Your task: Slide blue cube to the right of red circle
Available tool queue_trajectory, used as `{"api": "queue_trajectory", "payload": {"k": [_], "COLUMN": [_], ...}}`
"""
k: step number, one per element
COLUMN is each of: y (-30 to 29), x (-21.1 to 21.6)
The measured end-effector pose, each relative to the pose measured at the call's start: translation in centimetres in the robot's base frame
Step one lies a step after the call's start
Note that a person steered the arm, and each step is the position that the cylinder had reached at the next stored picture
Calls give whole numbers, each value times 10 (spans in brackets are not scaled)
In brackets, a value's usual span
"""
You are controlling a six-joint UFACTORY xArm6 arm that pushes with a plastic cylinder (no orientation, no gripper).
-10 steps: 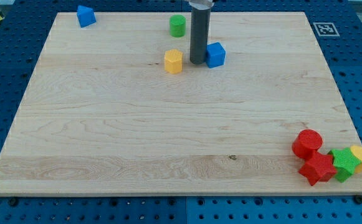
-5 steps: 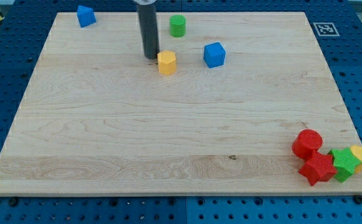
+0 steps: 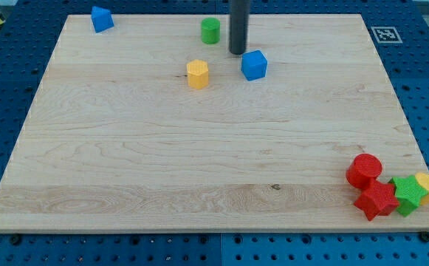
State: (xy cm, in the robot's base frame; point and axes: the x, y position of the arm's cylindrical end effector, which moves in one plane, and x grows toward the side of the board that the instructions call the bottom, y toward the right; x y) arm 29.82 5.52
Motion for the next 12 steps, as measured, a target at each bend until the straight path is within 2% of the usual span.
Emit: {"api": "queue_trajectory", "payload": {"k": [5,7,8,10,12], "y": [10,51,86,110,175], "x": [141,200,201,171,170]}}
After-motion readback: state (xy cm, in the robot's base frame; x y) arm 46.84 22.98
